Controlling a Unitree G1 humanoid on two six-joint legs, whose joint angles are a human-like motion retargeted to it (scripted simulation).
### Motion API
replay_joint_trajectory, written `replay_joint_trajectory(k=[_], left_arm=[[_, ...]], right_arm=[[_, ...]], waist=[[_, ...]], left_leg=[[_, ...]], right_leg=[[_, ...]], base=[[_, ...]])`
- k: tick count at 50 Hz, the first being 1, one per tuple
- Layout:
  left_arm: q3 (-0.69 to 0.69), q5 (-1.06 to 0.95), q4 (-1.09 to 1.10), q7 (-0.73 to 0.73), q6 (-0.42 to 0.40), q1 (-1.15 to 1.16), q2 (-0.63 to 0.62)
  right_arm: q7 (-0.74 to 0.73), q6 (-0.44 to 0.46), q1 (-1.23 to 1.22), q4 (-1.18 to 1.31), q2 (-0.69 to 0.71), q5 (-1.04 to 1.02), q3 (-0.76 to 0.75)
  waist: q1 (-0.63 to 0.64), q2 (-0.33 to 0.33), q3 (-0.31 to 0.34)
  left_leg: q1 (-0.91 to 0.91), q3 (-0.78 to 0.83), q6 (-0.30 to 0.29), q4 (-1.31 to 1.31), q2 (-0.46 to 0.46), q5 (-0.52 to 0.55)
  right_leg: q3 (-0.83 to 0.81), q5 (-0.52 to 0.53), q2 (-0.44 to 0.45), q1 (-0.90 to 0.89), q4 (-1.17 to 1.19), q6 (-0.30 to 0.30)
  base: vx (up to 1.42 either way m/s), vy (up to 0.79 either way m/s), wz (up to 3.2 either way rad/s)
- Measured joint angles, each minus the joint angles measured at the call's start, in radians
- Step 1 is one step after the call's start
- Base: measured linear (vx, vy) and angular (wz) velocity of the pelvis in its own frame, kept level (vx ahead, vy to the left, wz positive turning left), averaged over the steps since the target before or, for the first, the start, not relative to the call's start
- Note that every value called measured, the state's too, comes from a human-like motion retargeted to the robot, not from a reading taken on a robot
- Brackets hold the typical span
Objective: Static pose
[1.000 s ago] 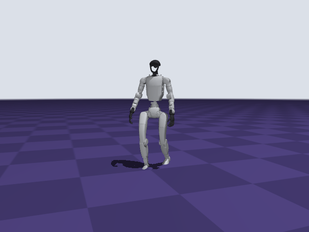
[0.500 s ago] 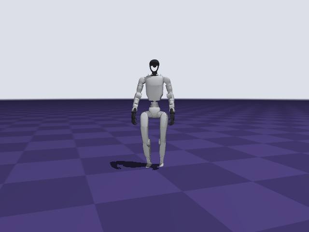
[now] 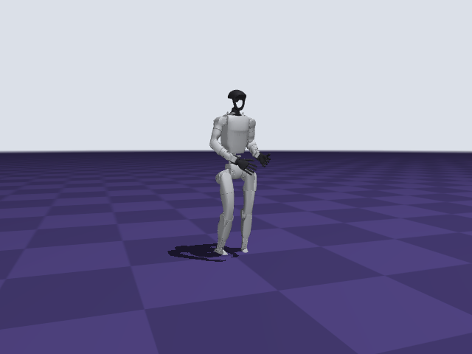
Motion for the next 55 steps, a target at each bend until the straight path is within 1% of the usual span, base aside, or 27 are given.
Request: replay_joint_trajectory(k=[3,5,7,10,14,17,20,23,25,33,40,47,55], left_arm=[[-0.021,-0.081,-0.122,0.042,-0.030,-0.008,0.012],[-0.034,-0.103,-0.186,0.079,-0.051,-0.023,0.022],[-0.042,-0.097,-0.240,0.119,-0.073,-0.052,0.033],[-0.050,-0.054,-0.311,0.182,-0.104,-0.105,0.051],[-0.060,0.040,-0.398,0.258,-0.141,-0.188,0.068],[-0.071,0.124,-0.461,0.306,-0.163,-0.254,0.079],[-0.088,0.214,-0.515,0.351,-0.178,-0.317,0.091],[-0.115,0.305,-0.554,0.391,-0.188,-0.366,0.102],[-0.139,0.374,-0.574,0.422,-0.189,-0.397,0.110],[-0.191,0.513,-0.589,0.484,-0.193,-0.400,0.137],[-0.207,0.560,-0.578,0.524,-0.199,-0.371,0.161],[-0.215,0.592,-0.555,0.542,-0.202,-0.340,0.195],[-0.211,0.565,-0.513,0.517,-0.199,-0.284,0.239]], right_arm=[[-0.052,-0.027,-0.016,-0.224,-0.024,0.084,0.028],[-0.097,-0.046,-0.033,-0.362,-0.037,0.128,0.037],[-0.148,-0.067,-0.059,-0.482,-0.046,0.155,0.037],[-0.223,-0.097,-0.104,-0.632,-0.052,0.169,0.028],[-0.305,-0.128,-0.157,-0.775,-0.050,0.162,0.007],[-0.350,-0.150,-0.186,-0.857,-0.048,0.148,-0.004],[-0.382,-0.171,-0.204,-0.920,-0.050,0.135,-0.004],[-0.401,-0.187,-0.214,-0.961,-0.061,0.112,0.008],[-0.415,-0.196,-0.221,-0.979,-0.073,0.093,0.019],[-0.470,-0.224,-0.210,-0.987,-0.089,0.034,0.054],[-0.543,-0.235,-0.208,-0.975,-0.085,-0.035,0.067],[-0.601,-0.245,-0.219,-0.959,-0.081,-0.122,0.084],[-0.628,-0.241,-0.230,-0.921,-0.081,-0.188,0.096]], waist=[[0.009,-0.003,0.004],[0.003,-0.009,0.004],[-0.010,-0.015,0.001],[-0.017,-0.012,-0.005],[-0.033,0.002,-0.024],[-0.047,0.015,-0.044],[-0.060,0.025,-0.065],[-0.065,0.027,-0.084],[-0.065,0.025,-0.095],[-0.028,0.020,-0.115],[0.011,0.023,-0.121],[0.054,0.027,-0.117],[0.111,0.030,-0.110]], left_leg=[[-0.066,0.022,-0.007,0.023,0.002,0.008],[-0.109,0.143,0.023,0.041,0.017,-0.019],[-0.143,0.320,0.064,0.073,0.034,-0.083],[-0.191,0.467,0.094,0.153,0.067,-0.170],[-0.231,0.610,0.110,0.279,0.137,-0.261],[-0.243,0.691,0.107,0.345,0.190,-0.295],[-0.247,0.742,0.094,0.355,0.228,-0.297],[-0.249,0.756,0.077,0.322,0.240,-0.277],[-0.247,0.745,0.071,0.273,0.230,-0.257],[-0.232,0.672,0.057,0.210,0.212,-0.231],[-0.207,0.622,0.057,0.210,0.207,-0.235],[-0.192,0.594,0.058,0.258,0.212,-0.262],[-0.179,0.568,0.068,0.294,0.202,-0.296]], right_leg=[[-0.042,0.021,-0.008,-0.031,-0.003,-0.009],[-0.098,0.032,-0.030,-0.052,-0.004,-0.009],[-0.165,0.038,-0.057,-0.074,-0.004,-0.004],[-0.252,0.043,-0.080,-0.107,-0.005,0.000],[-0.360,0.050,-0.093,-0.141,-0.021,0.000],[-0.433,0.054,-0.093,-0.158,-0.043,-0.004],[-0.496,0.062,-0.091,-0.168,-0.069,-0.009],[-0.545,0.071,-0.090,-0.169,-0.094,-0.008],[-0.570,0.079,-0.086,-0.164,-0.122,-0.008],[-0.625,0.104,-0.084,-0.114,-0.176,0.003],[-0.653,0.124,-0.068,-0.041,-0.236,0.007],[-0.676,0.128,-0.057,0.027,-0.275,0.013],[-0.696,0.107,-0.067,0.072,-0.275,0.024]], base=[[-0.11,-0.10,2.11],[-0.13,-0.07,2.48],[-0.14,-0.04,2.55],[-0.15,-0.03,2.19],[-0.15,-0.02,2.00],[-0.13,0.01,1.79],[-0.11,0.03,1.54],[-0.09,0.05,1.24],[-0.06,0.06,1.05],[-0.01,0.06,0.73],[0.04,0.05,0.47],[0.06,0.05,0.33],[0.06,0.08,0.26]])
